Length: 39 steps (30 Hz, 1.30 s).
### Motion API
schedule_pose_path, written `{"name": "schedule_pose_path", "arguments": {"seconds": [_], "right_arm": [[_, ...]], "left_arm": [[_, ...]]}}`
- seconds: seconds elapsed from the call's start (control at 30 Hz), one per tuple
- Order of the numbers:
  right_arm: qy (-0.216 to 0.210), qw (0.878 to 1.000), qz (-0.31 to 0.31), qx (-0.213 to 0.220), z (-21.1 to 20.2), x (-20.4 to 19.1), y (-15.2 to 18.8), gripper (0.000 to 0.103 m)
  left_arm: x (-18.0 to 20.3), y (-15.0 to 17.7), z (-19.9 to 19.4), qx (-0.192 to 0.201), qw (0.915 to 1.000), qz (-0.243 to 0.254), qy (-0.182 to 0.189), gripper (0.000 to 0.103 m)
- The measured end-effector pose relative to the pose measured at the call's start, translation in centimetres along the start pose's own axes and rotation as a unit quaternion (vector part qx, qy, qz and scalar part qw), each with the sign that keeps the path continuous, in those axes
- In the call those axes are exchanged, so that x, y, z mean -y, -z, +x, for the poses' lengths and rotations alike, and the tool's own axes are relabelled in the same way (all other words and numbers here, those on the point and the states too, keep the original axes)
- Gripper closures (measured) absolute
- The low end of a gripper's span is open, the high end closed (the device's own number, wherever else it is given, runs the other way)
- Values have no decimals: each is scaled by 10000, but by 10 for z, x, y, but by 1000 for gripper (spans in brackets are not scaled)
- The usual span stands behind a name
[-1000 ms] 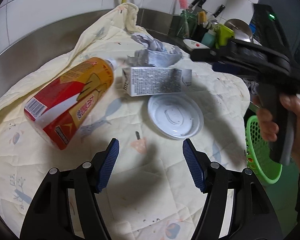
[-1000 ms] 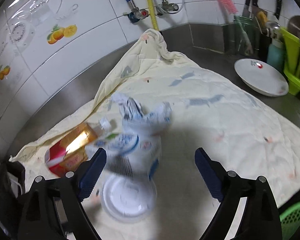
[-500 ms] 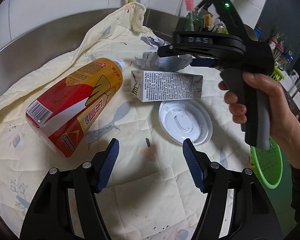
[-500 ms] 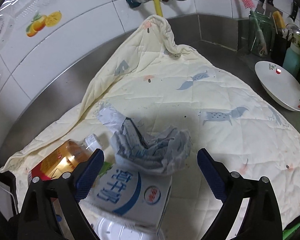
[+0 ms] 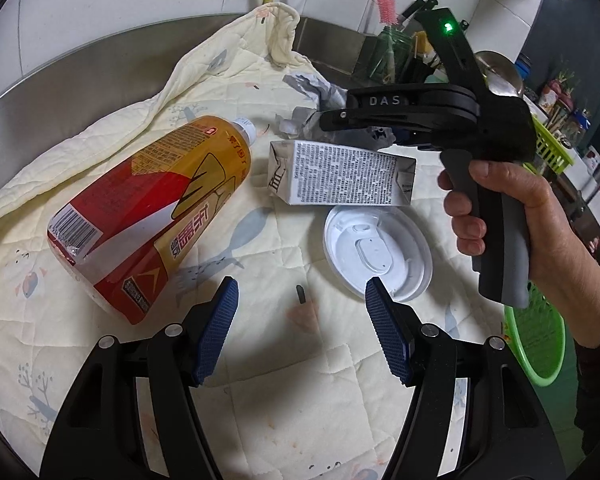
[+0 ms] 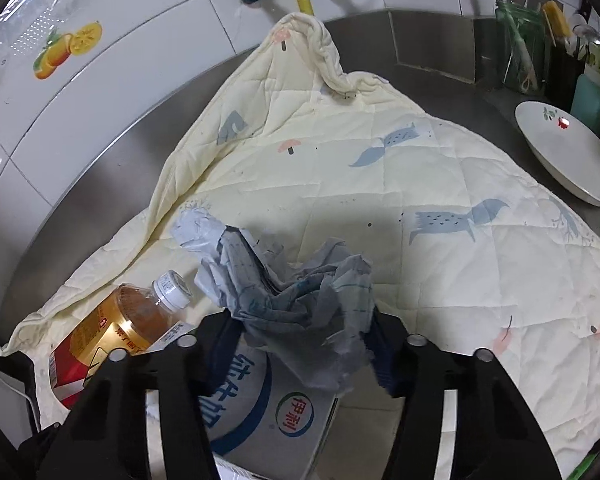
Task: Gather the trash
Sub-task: 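Grasp the crumpled grey paper with the right tool, then lift the crumpled paper with the right tool while the left tool grasps the white plastic lid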
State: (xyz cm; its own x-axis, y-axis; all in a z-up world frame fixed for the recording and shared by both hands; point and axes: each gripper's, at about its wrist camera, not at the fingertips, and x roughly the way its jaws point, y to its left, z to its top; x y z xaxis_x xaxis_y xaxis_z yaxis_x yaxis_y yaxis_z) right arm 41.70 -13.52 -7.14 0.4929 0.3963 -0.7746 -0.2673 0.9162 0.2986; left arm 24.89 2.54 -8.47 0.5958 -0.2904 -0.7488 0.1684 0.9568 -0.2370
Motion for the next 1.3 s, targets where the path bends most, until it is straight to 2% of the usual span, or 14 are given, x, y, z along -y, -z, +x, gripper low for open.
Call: {"name": "schedule_pose_path", "arguments": {"seconds": [0.23,0.33,0.43,0.67,0.77,0.9,0.97,1.1,1.17,1.3], "right_arm": [[-52,9997,-81,228,-25,-1,3,67],[-10,9994,-131,308,-36,0,7,69],[-20,9991,-130,404,-49,4,13,69],[-4,9976,-154,680,-87,13,32,70],[-22,9969,-143,771,-102,17,42,70],[11,9960,-156,875,-126,23,61,70],[41,9956,-161,917,-137,28,69,70],[129,9947,-113,1014,-162,43,89,70],[172,9943,-64,1052,-172,51,99,70],[297,9937,67,1077,-188,67,121,70]], "left_arm": [[5,-5,3,15,10000,38,-7,34],[10,-8,6,54,9999,107,-76,29],[16,-9,7,71,9994,284,-185,29],[28,-6,18,-132,9993,347,73,30],[29,-7,29,-284,9992,214,173,40],[26,-11,43,-439,9988,-14,209,46],[23,-13,49,-509,9983,-157,241,57],[24,-13,54,-552,9981,-204,171,64],[24,-14,53,-585,9978,-244,204,79],[21,-11,50,-605,9974,-340,207,87]]}}
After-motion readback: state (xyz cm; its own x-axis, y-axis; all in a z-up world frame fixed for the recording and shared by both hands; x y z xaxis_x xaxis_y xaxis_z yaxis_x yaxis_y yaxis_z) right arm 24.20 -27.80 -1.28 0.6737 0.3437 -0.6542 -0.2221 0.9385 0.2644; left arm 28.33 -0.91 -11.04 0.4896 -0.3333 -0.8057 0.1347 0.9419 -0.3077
